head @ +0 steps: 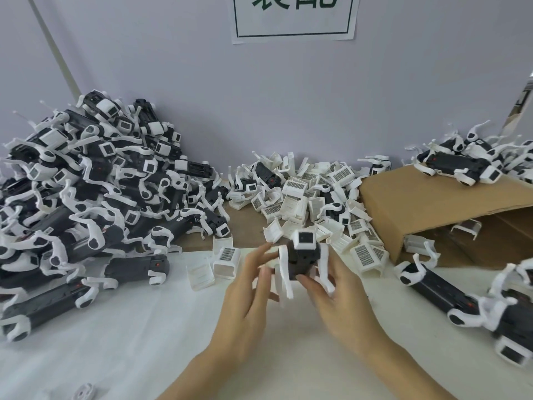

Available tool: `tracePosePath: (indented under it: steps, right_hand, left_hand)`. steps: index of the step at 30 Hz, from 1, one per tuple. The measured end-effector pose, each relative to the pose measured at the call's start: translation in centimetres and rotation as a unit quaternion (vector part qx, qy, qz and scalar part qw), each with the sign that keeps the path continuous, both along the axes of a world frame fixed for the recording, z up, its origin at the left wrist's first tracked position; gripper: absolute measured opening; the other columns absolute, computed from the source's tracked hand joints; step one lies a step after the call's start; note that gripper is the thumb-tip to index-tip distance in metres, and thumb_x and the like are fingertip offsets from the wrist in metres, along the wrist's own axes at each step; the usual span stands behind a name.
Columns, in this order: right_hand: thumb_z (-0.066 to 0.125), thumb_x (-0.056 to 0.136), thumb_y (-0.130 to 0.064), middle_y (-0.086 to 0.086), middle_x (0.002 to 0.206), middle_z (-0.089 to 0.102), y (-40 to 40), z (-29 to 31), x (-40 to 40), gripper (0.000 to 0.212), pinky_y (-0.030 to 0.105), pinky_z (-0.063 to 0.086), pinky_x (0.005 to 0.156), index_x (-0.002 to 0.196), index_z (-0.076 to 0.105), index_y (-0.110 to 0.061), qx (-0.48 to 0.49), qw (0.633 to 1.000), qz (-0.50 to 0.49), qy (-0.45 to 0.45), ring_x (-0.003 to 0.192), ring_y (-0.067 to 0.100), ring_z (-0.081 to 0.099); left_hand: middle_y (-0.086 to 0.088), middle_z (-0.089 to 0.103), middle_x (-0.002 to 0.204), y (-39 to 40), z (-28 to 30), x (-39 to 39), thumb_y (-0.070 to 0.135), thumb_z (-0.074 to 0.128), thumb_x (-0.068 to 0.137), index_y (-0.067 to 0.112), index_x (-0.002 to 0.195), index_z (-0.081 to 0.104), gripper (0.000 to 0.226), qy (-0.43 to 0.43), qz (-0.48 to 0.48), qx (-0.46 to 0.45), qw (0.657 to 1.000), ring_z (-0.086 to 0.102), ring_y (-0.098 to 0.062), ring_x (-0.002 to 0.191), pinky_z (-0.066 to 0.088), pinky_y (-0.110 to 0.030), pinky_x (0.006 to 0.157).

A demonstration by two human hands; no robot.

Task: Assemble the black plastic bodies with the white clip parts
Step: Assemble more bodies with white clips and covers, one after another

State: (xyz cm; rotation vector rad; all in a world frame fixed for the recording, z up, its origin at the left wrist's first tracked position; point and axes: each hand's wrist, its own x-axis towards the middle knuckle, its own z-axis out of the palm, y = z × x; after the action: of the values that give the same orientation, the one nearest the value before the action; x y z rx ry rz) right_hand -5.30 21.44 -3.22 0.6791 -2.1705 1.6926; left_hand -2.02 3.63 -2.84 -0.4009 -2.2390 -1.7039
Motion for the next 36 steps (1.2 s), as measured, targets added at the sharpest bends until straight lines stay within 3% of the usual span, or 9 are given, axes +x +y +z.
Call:
tracePosePath:
  steps: [3,7,15,19,24,27,30,33,36]
  right_hand:
    - [0.071,0.097,-0.007,-0.021,0.121,0.072,0.1,0.1,0.2,0.054,0.006,0.045,0.092,0.123,0.058,-0.052,0.035,0.999,0.022,0.026,0.119,0.002,0.065]
    - [0.071,0.098,-0.011,-0.020,0.120,0.072,0.0,-0.4,0.2,0.047,0.010,0.047,0.090,0.124,0.060,-0.048,0.043,0.999,0.022,0.023,0.119,0.004,0.066]
    - [0.073,0.084,0.012,-0.013,0.129,0.060,0.5,-0.5,-0.1,0.062,0.025,0.045,0.106,0.134,0.064,-0.024,0.201,0.959,-0.075,0.187,0.125,0.015,0.054]
    - [0.068,0.089,0.010,-0.015,0.134,0.058,0.4,-0.6,-0.1,0.065,0.025,0.043,0.108,0.142,0.059,-0.026,0.188,0.962,-0.069,0.186,0.128,0.012,0.050]
    - [0.067,0.091,0.012,-0.019,0.131,0.061,0.5,-0.6,-0.2,0.060,0.025,0.045,0.107,0.135,0.061,-0.028,0.140,0.982,-0.022,0.123,0.130,0.010,0.055]
    - [0.068,0.092,0.009,-0.018,0.131,0.060,0.6,-0.5,-0.3,0.055,0.023,0.044,0.105,0.131,0.061,-0.029,0.142,0.981,-0.007,0.129,0.129,0.011,0.056]
    - [0.073,0.089,0.007,-0.016,0.131,0.055,0.5,-0.9,-0.3,0.067,0.014,0.039,0.104,0.140,0.056,-0.031,0.193,0.968,-0.050,0.156,0.124,0.011,0.051]
    - [0.077,0.089,-0.002,-0.006,0.123,0.055,0.9,-0.5,-0.6,0.069,0.030,0.045,0.100,0.148,0.057,-0.031,0.241,0.937,-0.127,0.216,0.111,0.022,0.053]
    - [0.086,0.085,-0.017,-0.001,0.115,0.056,1.3,0.1,-0.9,0.064,0.042,0.046,0.091,0.142,0.063,-0.031,0.291,0.897,-0.187,0.277,0.100,0.026,0.056]
  left_hand:
    - [0.013,0.058,0.151,-0.8,-0.2,0.4,0.056,0.034,0.108,0.044,0.159,0.037,0.052,0.055,-0.020,-0.047,0.997,0.064,-0.018,0.128,0.058,-0.035,0.090]
    - [0.013,0.058,0.150,-0.4,0.2,0.8,0.058,0.039,0.107,0.048,0.154,0.042,0.048,0.069,-0.021,-0.079,0.994,0.064,-0.015,0.120,0.053,-0.026,0.088]
    - [-0.003,0.079,0.114,0.6,1.7,0.9,0.046,0.058,0.104,0.030,0.107,0.066,0.018,0.014,-0.004,0.140,0.990,0.078,-0.028,0.097,0.061,-0.027,0.078]
    - [-0.005,0.079,0.111,0.2,2.1,0.8,0.046,0.045,0.104,0.020,0.117,0.068,0.038,0.009,-0.002,0.158,0.987,0.078,-0.031,0.091,0.063,-0.046,0.071]
    - [0.002,0.075,0.126,0.6,1.7,1.5,0.048,0.046,0.108,0.031,0.138,0.069,0.041,0.001,-0.020,0.096,0.995,0.074,-0.025,0.109,0.062,-0.033,0.086]
    - [0.013,0.075,0.119,1.0,1.6,1.7,0.044,0.060,0.102,0.040,0.134,0.071,0.034,0.015,-0.009,0.070,0.997,0.074,-0.021,0.106,0.062,-0.025,0.078]
    - [0.009,0.077,0.108,0.9,1.7,1.2,0.031,0.060,0.104,0.028,0.129,0.073,0.028,-0.005,-0.014,0.127,0.992,0.074,-0.017,0.099,0.063,-0.031,0.080]
    - [0.009,0.076,0.121,-0.2,2.1,0.8,0.046,0.049,0.107,0.035,0.135,0.069,0.036,-0.034,-0.018,0.117,0.992,0.071,-0.013,0.112,0.055,-0.024,0.095]
    - [0.011,0.074,0.117,-0.6,1.7,0.3,0.051,0.070,0.094,0.037,0.131,0.064,0.040,-0.052,-0.004,0.054,0.997,0.071,-0.014,0.109,0.052,-0.020,0.093]
